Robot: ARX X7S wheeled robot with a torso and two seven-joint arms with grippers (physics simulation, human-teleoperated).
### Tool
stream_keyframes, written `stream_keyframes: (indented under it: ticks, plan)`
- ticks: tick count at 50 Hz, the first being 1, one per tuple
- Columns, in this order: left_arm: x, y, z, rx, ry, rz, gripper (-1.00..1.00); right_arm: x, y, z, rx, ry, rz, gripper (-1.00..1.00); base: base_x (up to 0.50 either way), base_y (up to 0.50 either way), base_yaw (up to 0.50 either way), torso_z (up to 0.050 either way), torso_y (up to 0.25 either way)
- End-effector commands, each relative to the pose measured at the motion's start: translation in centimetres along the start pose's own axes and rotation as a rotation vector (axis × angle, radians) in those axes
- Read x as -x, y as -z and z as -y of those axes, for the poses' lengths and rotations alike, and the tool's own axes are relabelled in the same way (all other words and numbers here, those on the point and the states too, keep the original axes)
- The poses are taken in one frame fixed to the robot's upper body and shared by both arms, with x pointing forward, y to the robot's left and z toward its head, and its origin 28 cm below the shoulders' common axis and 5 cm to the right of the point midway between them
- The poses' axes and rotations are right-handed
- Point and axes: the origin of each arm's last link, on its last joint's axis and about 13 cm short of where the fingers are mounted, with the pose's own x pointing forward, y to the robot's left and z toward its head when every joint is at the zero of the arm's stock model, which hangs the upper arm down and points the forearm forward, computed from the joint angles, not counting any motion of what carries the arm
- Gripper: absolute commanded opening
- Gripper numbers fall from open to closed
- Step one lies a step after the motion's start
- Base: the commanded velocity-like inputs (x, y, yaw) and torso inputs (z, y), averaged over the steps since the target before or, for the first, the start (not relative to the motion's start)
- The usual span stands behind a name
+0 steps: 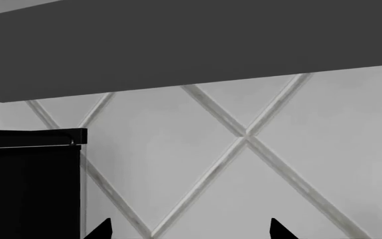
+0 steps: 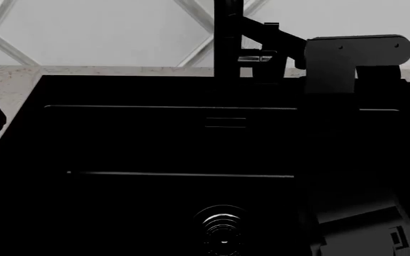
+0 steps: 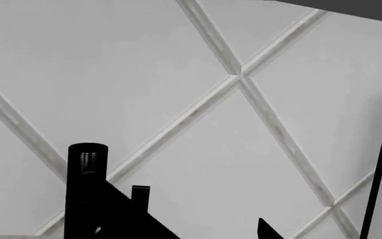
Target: Turn the sink spout to the right.
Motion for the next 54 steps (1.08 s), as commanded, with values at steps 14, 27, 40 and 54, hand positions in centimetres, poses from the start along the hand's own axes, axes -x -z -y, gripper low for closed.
stream_keyframes:
  ticks: [14,27,40,54]
  plan:
    - [0.0,0.1,0.0,-0.001,0.000,0.000,1.00,-0.6,0.6,1.1,0.013,0.055,-0.027,1.00,0.00,0.00,0.00,0.000,0.000]
    - [0.0,0.1,0.0,-0.001,0.000,-0.001,1.00,-0.9,0.9,1.6,0.023,0.095,-0.029,1.00,0.00,0.00,0.00,0.000,0.000]
    - [0.0,0.1,0.0,-0.004,0.000,-0.004,1.00,-1.3,0.6,2.0,0.031,0.113,-0.024,1.00,0.00,0.00,0.00,0.000,0.000]
    - [0.0,0.1,0.0,-0.003,0.002,-0.006,1.00,-1.6,1.1,2.5,0.041,0.128,-0.047,1.00,0.00,0.00,0.00,0.000,0.000]
